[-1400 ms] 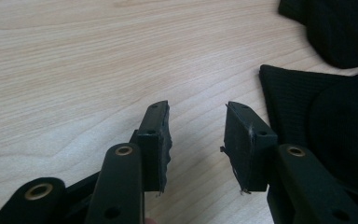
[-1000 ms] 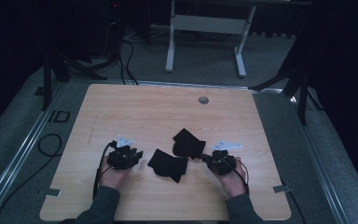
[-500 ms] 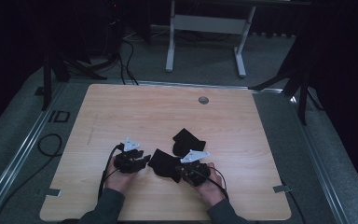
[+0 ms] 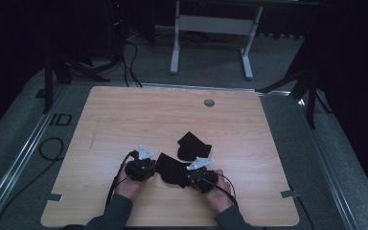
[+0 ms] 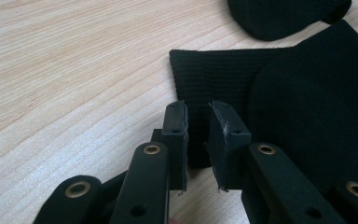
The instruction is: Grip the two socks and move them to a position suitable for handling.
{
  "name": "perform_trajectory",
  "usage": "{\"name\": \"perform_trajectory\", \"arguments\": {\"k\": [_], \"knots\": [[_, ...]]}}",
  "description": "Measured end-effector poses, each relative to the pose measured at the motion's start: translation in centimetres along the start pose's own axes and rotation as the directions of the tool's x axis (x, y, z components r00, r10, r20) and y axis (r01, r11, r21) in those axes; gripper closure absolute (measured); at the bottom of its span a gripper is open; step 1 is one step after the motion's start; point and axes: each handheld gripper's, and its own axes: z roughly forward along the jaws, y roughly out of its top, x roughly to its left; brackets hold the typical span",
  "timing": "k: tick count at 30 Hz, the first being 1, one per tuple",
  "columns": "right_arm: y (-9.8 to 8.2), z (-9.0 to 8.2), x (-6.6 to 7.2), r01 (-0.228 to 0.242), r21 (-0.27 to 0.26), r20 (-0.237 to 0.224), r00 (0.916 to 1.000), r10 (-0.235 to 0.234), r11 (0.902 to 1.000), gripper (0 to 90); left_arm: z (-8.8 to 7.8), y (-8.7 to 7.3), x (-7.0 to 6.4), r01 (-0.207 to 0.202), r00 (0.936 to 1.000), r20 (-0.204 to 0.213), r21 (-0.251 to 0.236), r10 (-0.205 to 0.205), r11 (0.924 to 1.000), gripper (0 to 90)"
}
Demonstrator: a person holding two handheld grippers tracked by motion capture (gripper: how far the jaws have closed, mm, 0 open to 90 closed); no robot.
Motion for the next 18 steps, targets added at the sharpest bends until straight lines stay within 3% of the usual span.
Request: {"name": "perform_trajectory", "arguments": {"k": [5,10,12,14,18], "knots": [[-0.4,-0.4,-0.4,-0.003,0.010,0.002,1.0000,0.003,0.9999,89.4,0.0,0.0,0.0,-0.003,1.0000,-0.006,0.003,0.003,1.0000,77.7],[-0.9,-0.9,-1.4,-0.040,0.021,0.000,0.9992,0.040,0.9990,89.7,0.0,0.0,0.0,0.003,1.0000,-0.002,0.001,-0.003,1.0000,77.7],[-0.8,-1.0,-1.6,-0.041,0.027,0.019,0.9990,0.040,0.9988,89.6,0.0,0.0,0.0,0.000,1.0000,-0.004,0.003,0.000,1.0000,77.8],[-0.7,-1.1,-1.4,-0.036,0.017,0.028,0.9990,0.036,0.9992,87.5,0.0,0.0,0.0,0.002,1.0000,-0.003,0.002,-0.002,1.0000,78.1],[0.4,-1.5,0.2,0.009,-0.042,-0.020,0.9998,-0.010,0.9991,83.0,0.0,0.0,0.0,0.009,1.0000,-0.001,0.000,-0.009,1.0000,78.1]]}}
